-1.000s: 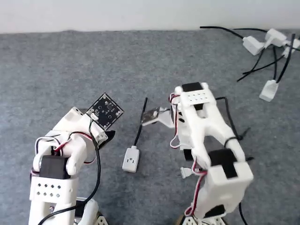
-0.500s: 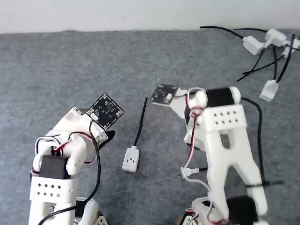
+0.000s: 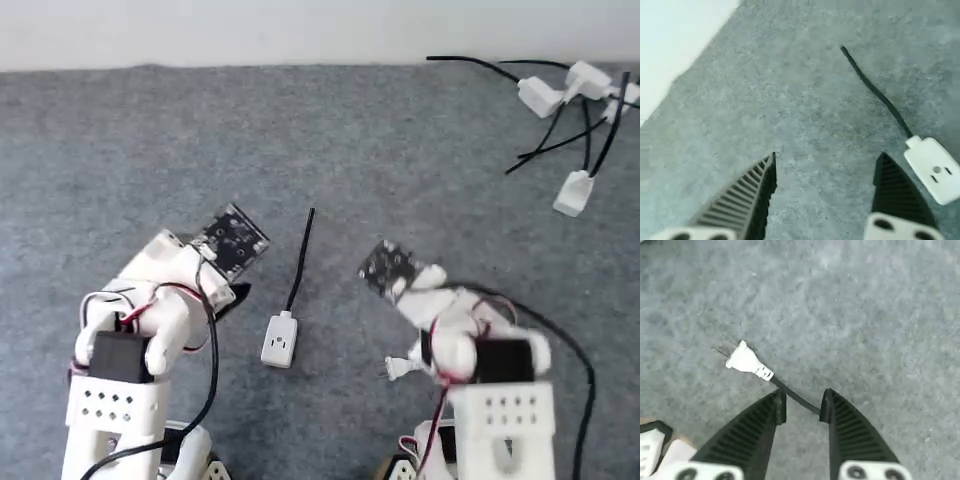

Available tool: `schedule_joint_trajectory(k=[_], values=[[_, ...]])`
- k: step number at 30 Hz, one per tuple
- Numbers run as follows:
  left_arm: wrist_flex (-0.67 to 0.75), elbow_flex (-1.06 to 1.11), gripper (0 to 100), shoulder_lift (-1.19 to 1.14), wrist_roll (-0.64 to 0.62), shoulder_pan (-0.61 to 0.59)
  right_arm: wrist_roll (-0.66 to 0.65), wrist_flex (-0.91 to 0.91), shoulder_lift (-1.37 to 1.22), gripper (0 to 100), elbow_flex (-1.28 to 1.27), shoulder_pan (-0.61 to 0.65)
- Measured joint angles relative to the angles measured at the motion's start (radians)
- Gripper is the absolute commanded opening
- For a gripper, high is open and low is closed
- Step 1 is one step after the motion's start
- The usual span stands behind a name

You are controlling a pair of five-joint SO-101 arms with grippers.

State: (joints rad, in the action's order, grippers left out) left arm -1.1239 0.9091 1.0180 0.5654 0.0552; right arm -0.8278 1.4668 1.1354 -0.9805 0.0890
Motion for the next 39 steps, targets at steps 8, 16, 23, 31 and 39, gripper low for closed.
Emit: schedule_joint_trajectory(k=[8,16,23,31,39], values=[[0.058,0.078,31,0.000,0.000,0.077,0.038,-0.199,0.336,13.3,-0.347,-0.095],[0.155,0.152,31,-0.002,0.000,0.077,0.041,-0.284,0.651,13.3,-0.687,-0.124],[0.163,0.180,31,-0.002,-0.002,0.144,0.043,-0.290,0.647,13.0,-0.689,-0.121],[0.181,0.180,31,-0.002,-0.018,0.149,0.043,-0.290,0.638,13.0,-0.689,-0.120],[0.212,0.199,31,-0.002,-0.018,0.149,0.043,-0.290,0.638,13.0,-0.689,-0.120]])
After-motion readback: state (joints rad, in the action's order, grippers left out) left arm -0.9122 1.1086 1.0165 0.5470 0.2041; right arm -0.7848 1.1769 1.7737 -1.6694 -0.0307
